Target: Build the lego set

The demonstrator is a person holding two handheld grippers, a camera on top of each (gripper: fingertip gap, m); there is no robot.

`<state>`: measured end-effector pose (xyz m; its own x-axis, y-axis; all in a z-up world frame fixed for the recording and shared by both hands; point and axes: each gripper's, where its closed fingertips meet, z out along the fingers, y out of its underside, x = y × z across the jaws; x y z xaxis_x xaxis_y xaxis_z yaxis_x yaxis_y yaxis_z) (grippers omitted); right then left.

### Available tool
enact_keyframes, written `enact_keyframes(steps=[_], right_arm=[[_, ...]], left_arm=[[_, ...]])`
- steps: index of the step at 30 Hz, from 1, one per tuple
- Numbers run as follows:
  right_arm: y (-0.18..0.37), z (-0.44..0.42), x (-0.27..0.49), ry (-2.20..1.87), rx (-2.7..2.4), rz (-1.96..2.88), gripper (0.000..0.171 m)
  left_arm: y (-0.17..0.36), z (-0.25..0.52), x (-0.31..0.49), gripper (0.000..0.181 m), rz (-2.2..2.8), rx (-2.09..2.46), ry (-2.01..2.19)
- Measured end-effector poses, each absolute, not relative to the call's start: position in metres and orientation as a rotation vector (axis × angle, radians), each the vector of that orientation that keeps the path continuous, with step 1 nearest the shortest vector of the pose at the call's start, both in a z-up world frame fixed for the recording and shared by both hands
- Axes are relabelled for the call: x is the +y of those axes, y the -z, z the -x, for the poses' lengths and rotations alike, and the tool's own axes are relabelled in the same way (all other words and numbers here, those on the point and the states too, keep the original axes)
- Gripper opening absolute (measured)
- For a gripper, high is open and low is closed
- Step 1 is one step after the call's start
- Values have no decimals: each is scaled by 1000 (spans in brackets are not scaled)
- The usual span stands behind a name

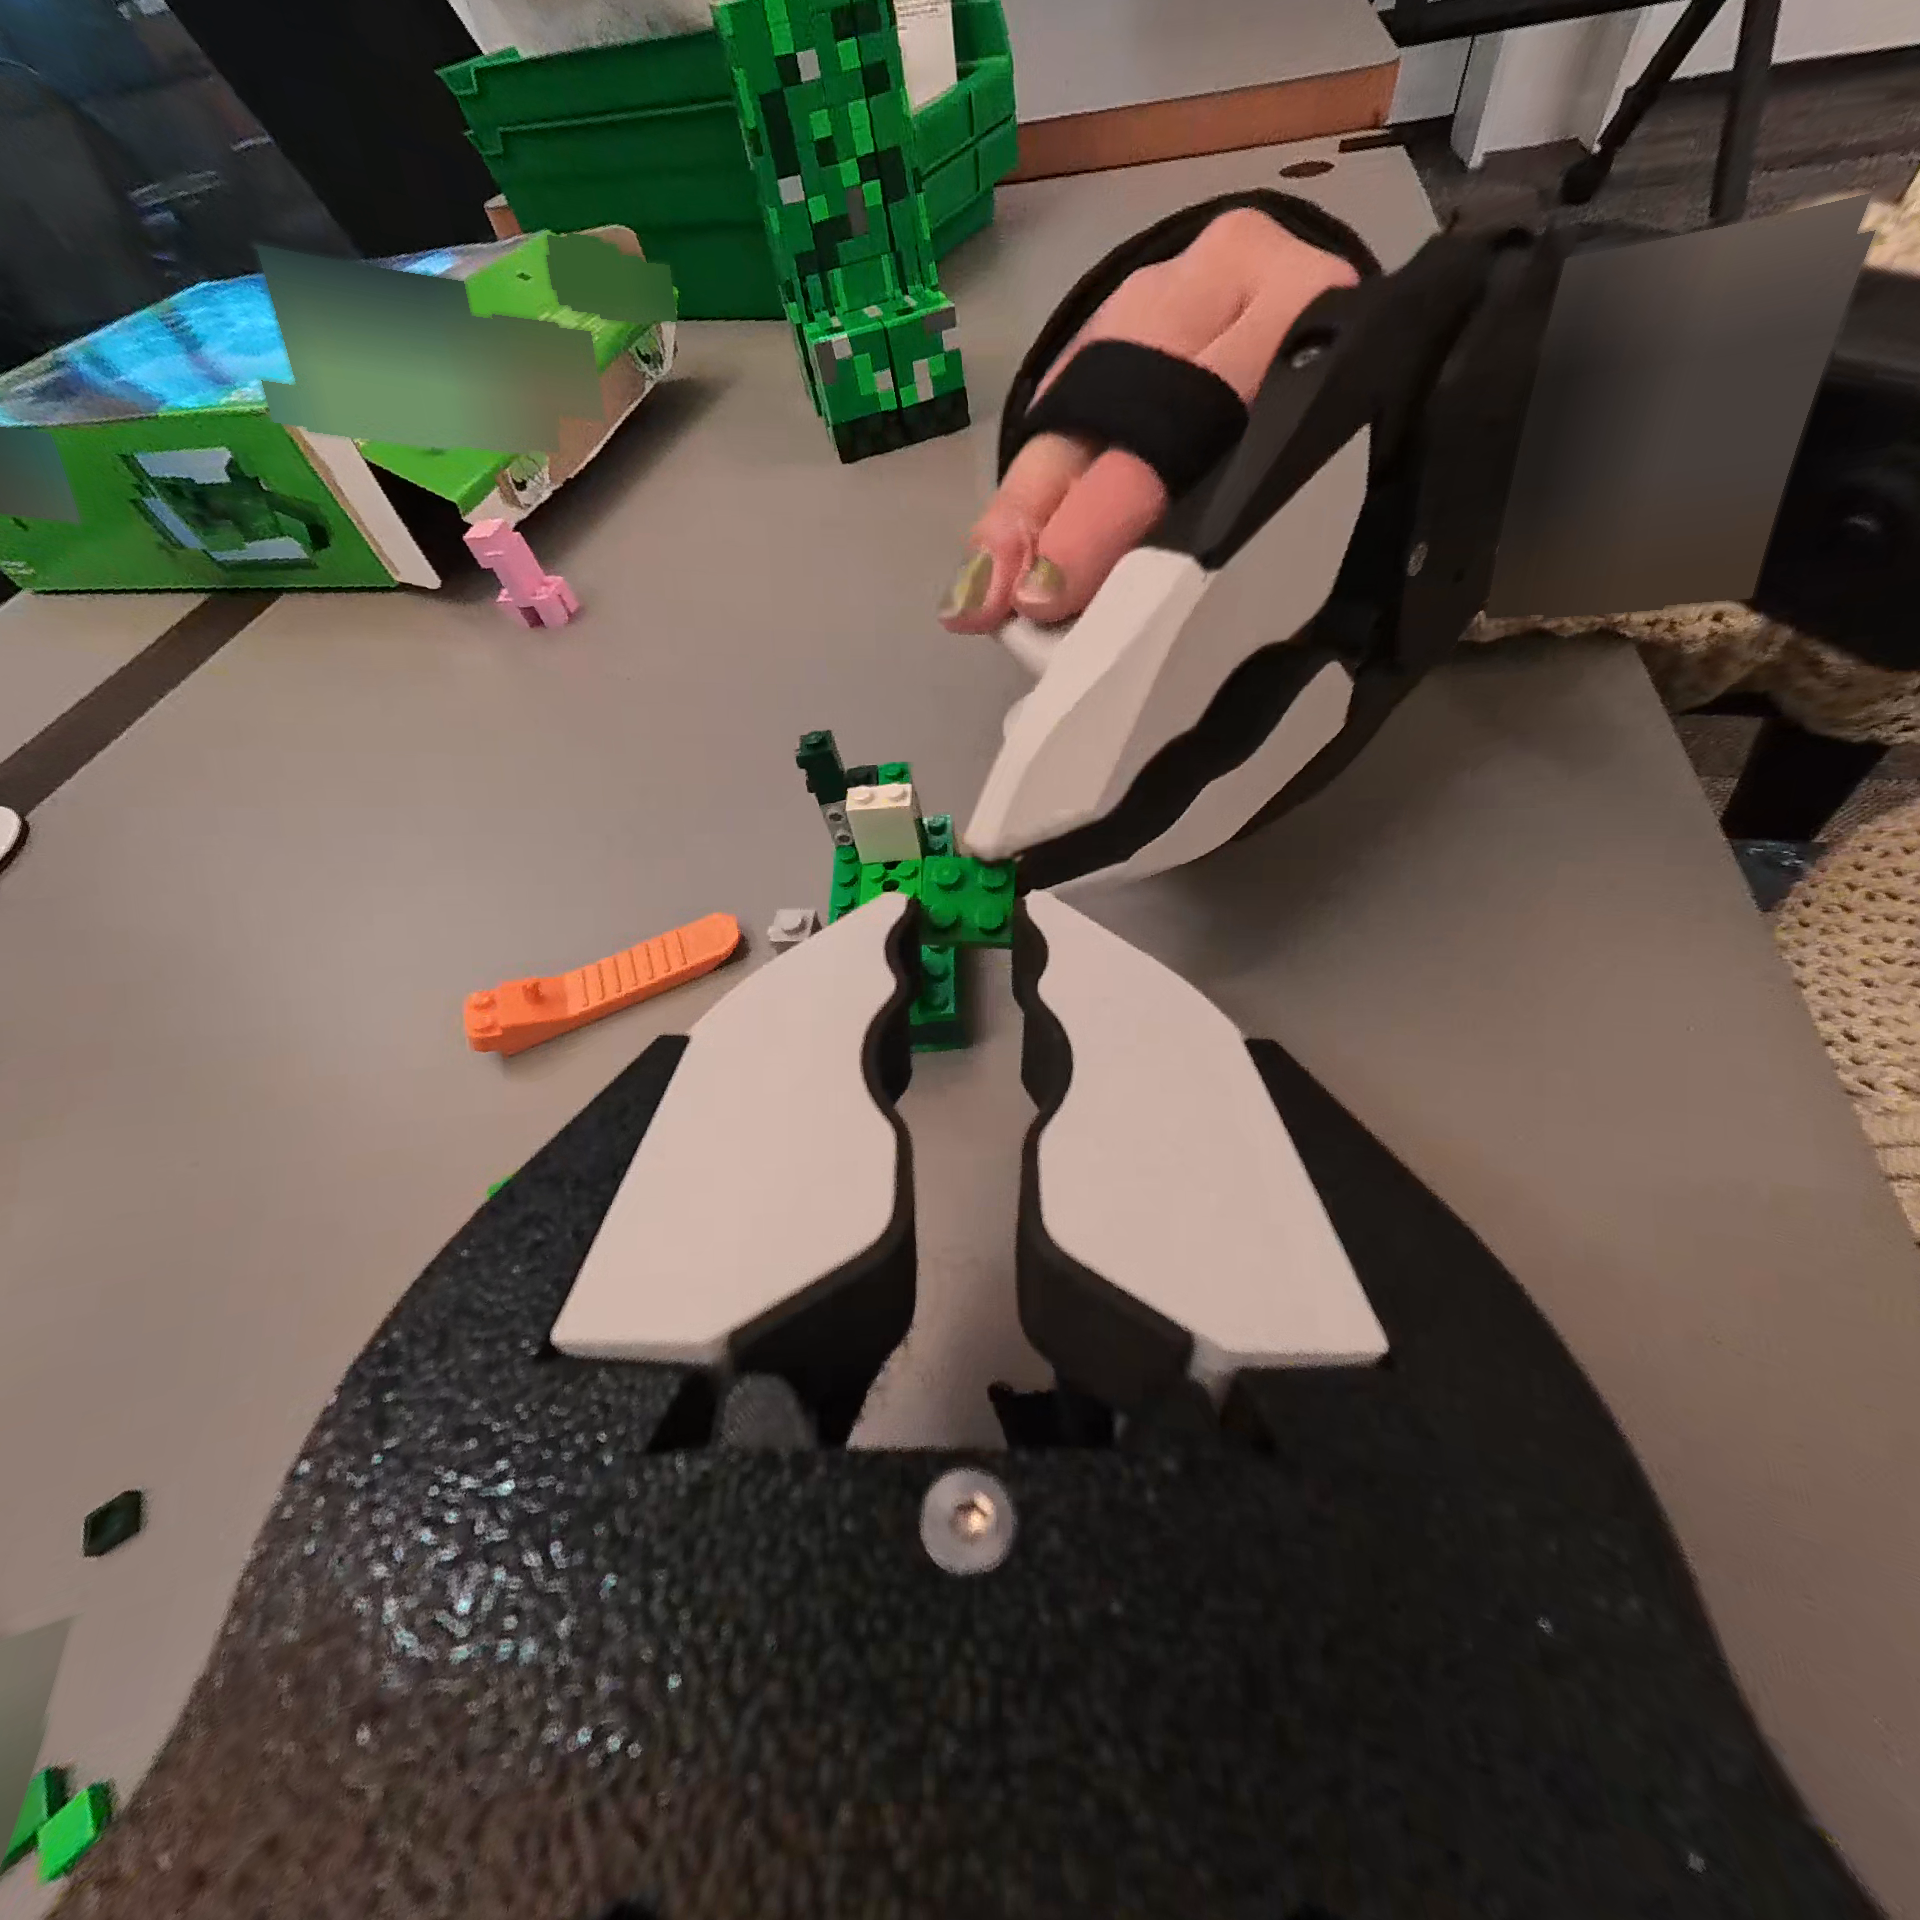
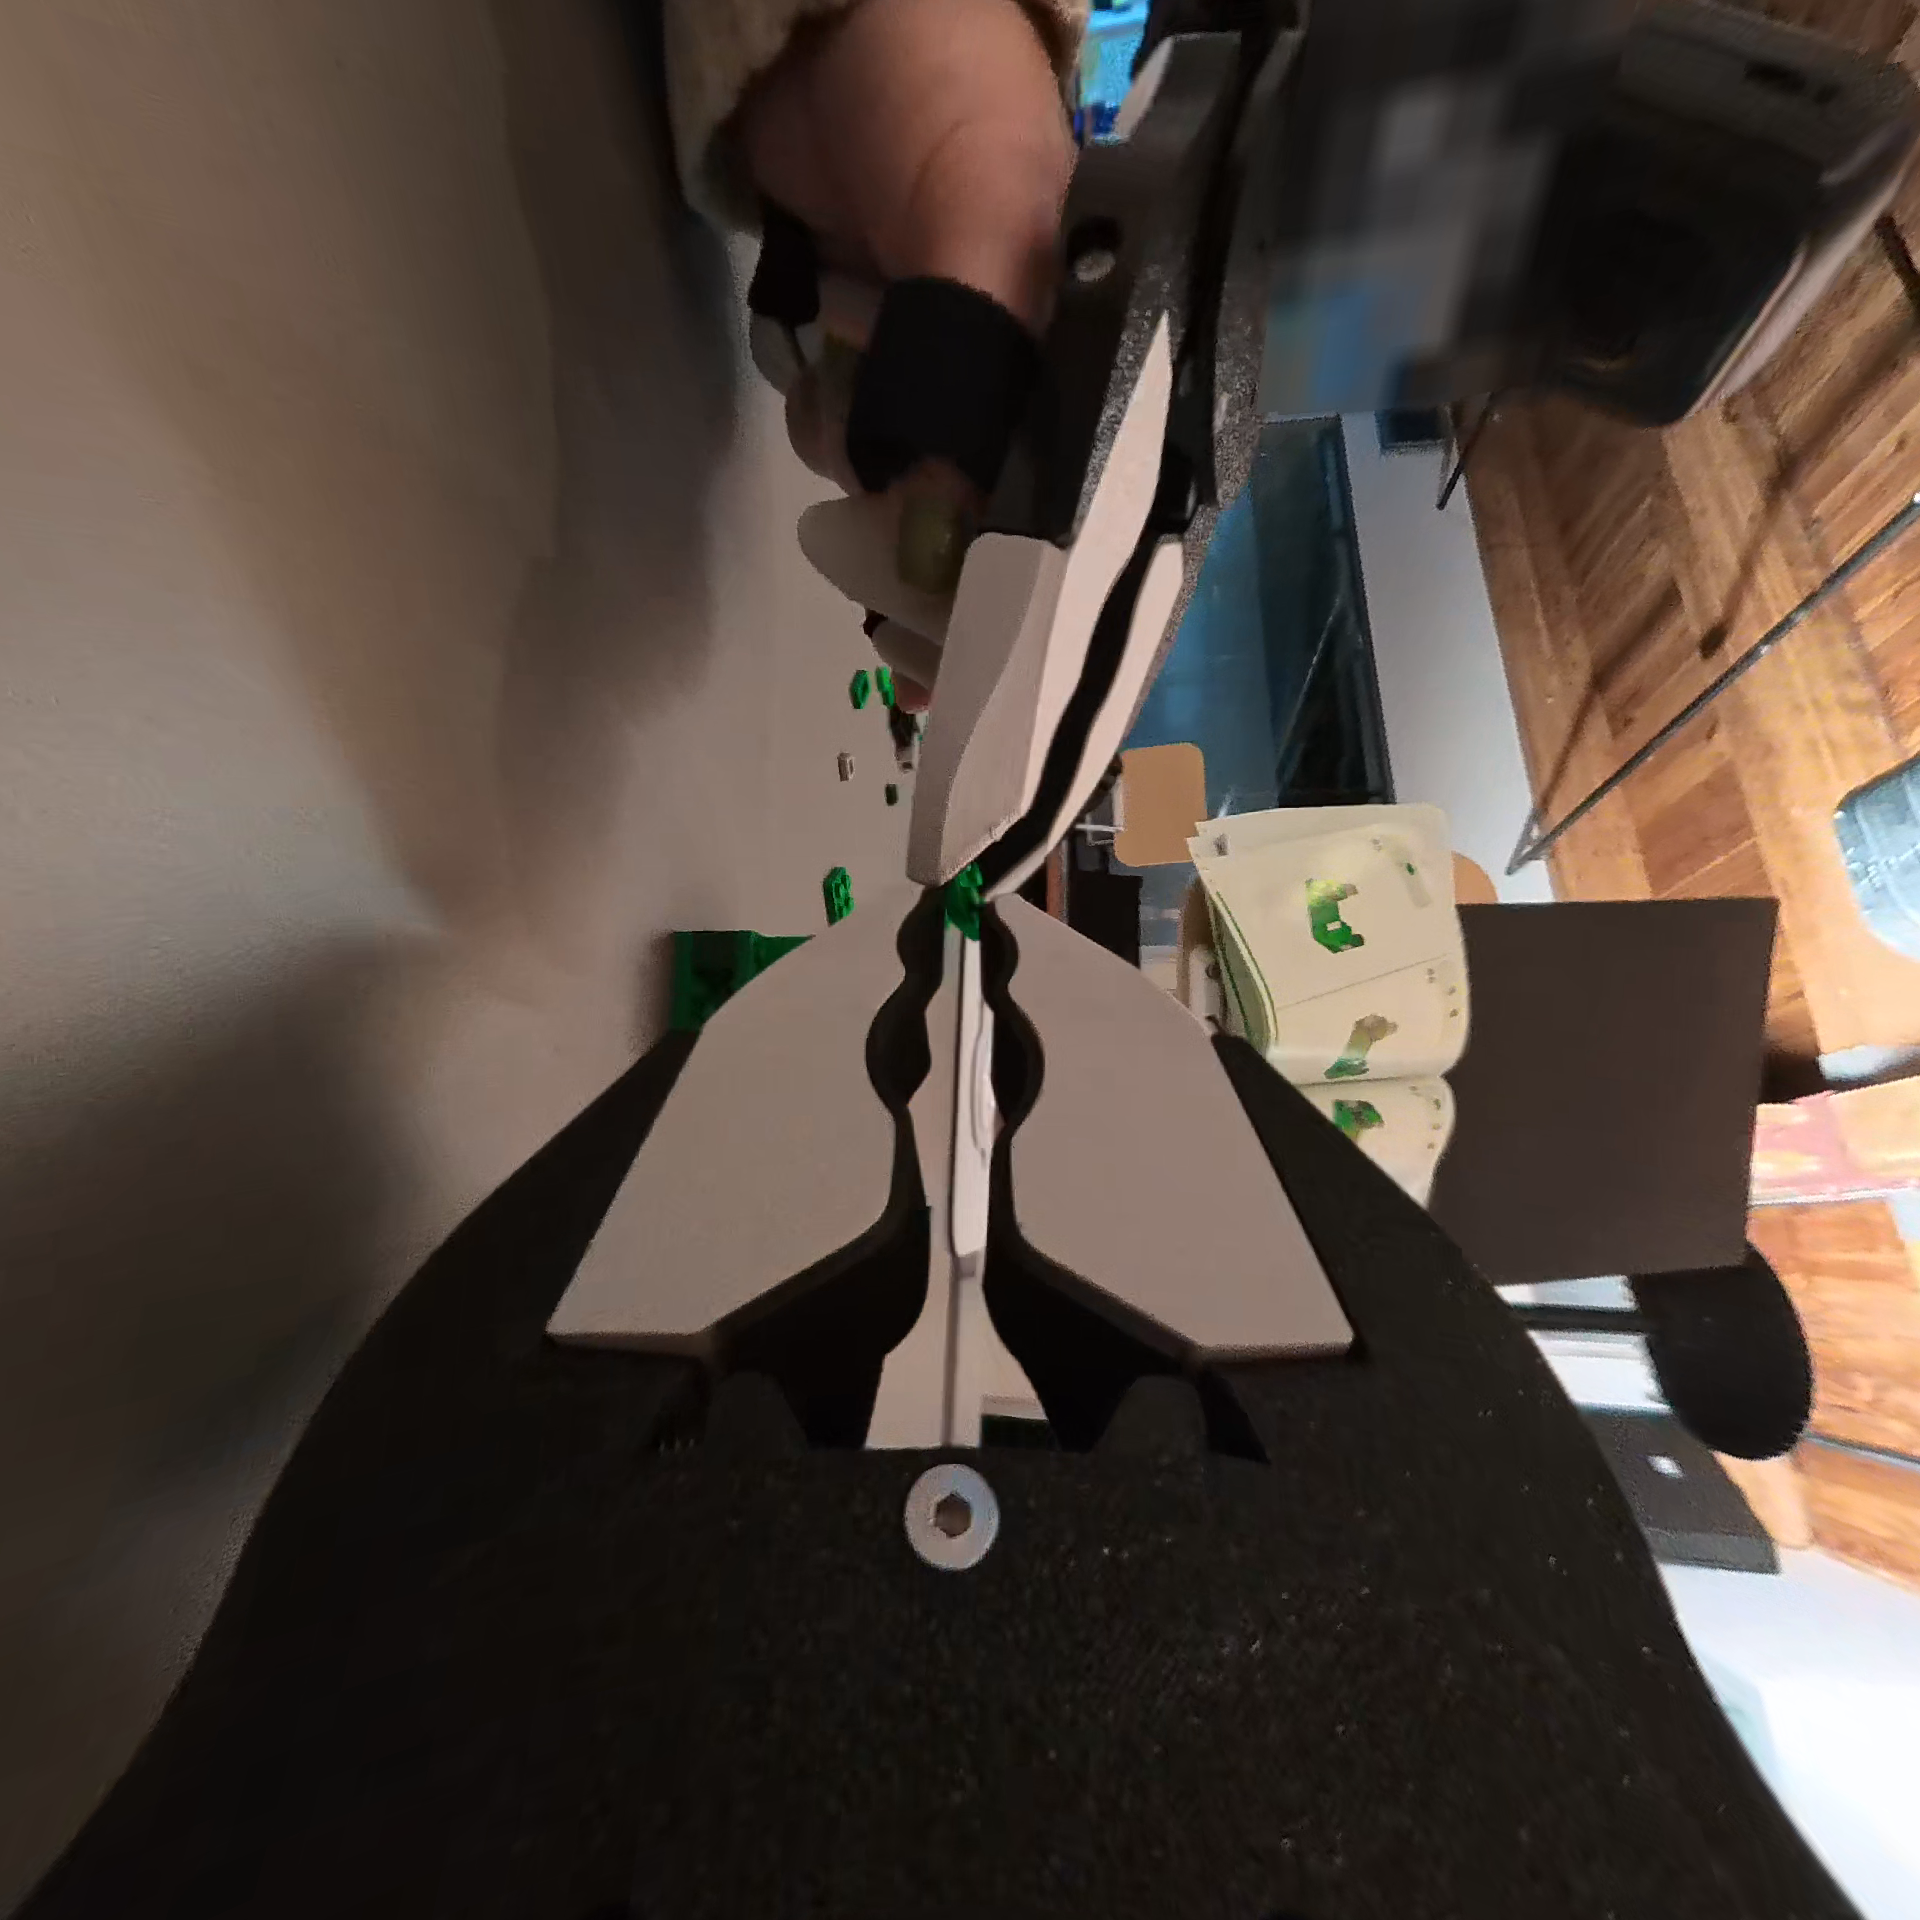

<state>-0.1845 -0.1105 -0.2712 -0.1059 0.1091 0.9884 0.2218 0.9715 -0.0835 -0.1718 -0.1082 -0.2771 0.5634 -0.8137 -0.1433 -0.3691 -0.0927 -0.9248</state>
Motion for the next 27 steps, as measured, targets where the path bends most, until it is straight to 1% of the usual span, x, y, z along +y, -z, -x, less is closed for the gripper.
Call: enact_keyframes(steps=[5, 7, 8, 12, 15, 18, 22, 24, 27], right_arm=[[272, 185, -107, 171, -1681, 218, 5], [273, 183, -102, 163, -1690, 248, 5], [274, 182, -99, 156, -1696, 270, 5], [288, 184, -92, 134, -1788, 390, 5], [287, 185, -95, 115, -1792, 397, 5], [286, 181, -87, 127, -1792, 427, 5], [284, 177, -82, 109, -1788, 464, 5], [284, 176, -82, 98, -1791, 471, 5], [285, 177, -83, 97, -1797, 471, 5]], left_arm=[[277, 174, -105, 17, 1697, 958, 489], [276, 180, -98, 40, 1711, 917, 426], [277, 182, -96, 47, 1724, 915, 405], [291, 182, -95, 60, 1790, 950, 393], [309, 179, -95, 71, 1883, 1009, 364], [319, 177, -91, 73, 1932, 1046, 344], [329, 174, -84, 71, 1987, 1081, 322], [329, 172, -81, 67, 1997, 1076, 337], [330, 173, -78, 57, 2021, 1051, 346]])
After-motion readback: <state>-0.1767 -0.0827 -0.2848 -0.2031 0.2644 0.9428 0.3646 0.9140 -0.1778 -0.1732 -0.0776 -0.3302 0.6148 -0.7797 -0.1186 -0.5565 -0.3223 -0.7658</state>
